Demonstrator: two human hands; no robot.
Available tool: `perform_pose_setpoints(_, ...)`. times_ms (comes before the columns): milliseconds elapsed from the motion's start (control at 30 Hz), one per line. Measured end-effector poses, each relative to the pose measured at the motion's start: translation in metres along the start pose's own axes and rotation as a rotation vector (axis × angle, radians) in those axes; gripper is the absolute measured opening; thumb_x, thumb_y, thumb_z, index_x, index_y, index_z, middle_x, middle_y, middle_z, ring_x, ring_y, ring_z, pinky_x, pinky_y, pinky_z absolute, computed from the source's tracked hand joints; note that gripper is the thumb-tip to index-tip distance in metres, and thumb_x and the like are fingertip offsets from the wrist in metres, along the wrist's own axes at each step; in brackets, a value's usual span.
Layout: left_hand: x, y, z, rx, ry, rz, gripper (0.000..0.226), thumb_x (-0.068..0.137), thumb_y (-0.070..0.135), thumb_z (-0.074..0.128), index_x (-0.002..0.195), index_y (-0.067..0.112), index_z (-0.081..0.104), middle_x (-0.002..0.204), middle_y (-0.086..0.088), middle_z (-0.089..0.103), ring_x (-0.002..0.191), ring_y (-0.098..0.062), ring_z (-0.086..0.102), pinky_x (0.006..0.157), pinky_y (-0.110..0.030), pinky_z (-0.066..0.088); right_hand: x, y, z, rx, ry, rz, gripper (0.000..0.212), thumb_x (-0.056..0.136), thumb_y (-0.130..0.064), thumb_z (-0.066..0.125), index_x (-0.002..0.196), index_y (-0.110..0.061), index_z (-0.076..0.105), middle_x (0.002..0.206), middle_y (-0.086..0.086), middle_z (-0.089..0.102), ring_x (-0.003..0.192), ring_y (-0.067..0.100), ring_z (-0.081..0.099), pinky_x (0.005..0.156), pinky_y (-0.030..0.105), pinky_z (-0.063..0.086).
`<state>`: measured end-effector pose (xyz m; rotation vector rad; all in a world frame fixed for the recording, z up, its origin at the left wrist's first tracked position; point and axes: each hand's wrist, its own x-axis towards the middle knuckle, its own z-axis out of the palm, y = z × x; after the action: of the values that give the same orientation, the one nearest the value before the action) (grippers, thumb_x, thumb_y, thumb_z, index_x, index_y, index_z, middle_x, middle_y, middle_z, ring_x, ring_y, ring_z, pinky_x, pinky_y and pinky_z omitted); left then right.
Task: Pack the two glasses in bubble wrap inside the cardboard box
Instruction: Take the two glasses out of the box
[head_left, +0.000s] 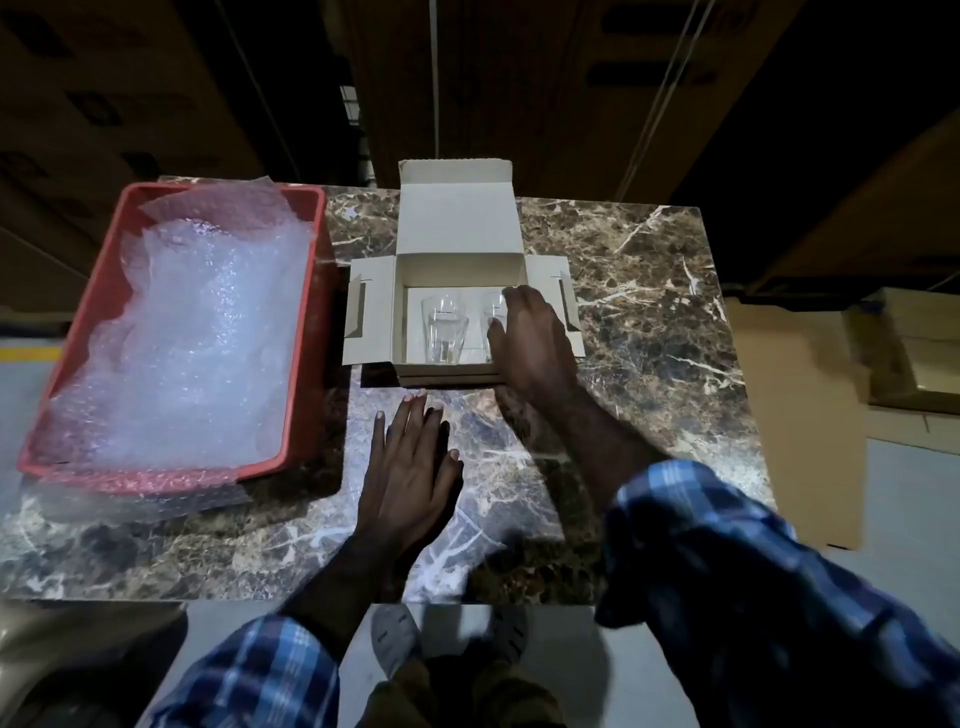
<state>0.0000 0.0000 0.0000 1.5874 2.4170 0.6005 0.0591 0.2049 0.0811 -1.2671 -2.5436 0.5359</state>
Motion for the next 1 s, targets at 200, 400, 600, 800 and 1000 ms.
perform_pose_setpoints(200,0.005,-0.007,0.008,0.031,-0.005,-0.017,0.052,0.101,0.037,0.035,0.147,0.011,0.04,0.163,-0.011,0.026,0.153,-0.023,0.016,0.124,-0.049,0.007,0.034,0.008,0.019,-0.192,-0.227,-0.02,0.054,0.094,-0.007,0.054,0.143,-0.001,0.034,0.144,0.021,0.04,0.11,0.046,0.06,0.085,0.049,0.051)
perform_pose_setpoints(400,-0.005,-0.021,0.031,0.112,-0.076,-0.028,0.058,0.103,0.04,0.033,0.151,0.008,0.037,0.163,-0.013,0.026,0.153,-0.025,0.015,0.124,-0.049,0.005,0.05,0.009,0.028,-0.274,-0.309,-0.1,0.061,0.093,-0.014,0.062,0.143,0.003,0.032,0.137,0.028,0.04,0.107,0.05,0.061,0.085,0.05,0.053)
perform_pose_setpoints(600,-0.008,-0.024,0.036,0.123,-0.063,-0.013,0.061,0.103,0.041,0.033,0.155,0.007,0.031,0.164,-0.013,0.023,0.154,-0.023,0.013,0.124,-0.051,0.007,0.044,0.008,0.028,-0.218,-0.203,-0.147,0.057,0.09,-0.017,0.068,0.135,-0.002,0.037,0.13,0.021,0.042,0.103,0.047,0.06,0.075,0.049,0.051)
perform_pose_setpoints(800,-0.01,-0.024,0.037,0.126,-0.047,-0.012,0.062,0.103,0.04,0.035,0.155,0.007,0.031,0.163,-0.012,0.024,0.154,-0.023,0.014,0.125,-0.05,0.007,0.025,0.01,0.018,-0.029,-0.069,-0.05,0.05,0.093,-0.018,0.065,0.134,-0.002,0.041,0.145,0.024,0.034,0.122,0.044,0.048,0.091,0.048,0.049)
perform_pose_setpoints(1000,-0.009,-0.025,0.038,0.133,-0.053,-0.017,0.061,0.103,0.039,0.037,0.155,0.008,0.031,0.164,-0.011,0.023,0.154,-0.021,0.012,0.125,-0.048,0.004,-0.008,0.009,-0.006,0.195,0.247,-0.061,0.032,0.086,-0.018,0.072,0.105,-0.002,0.052,0.122,0.02,0.05,0.105,0.033,0.052,0.082,0.038,0.049)
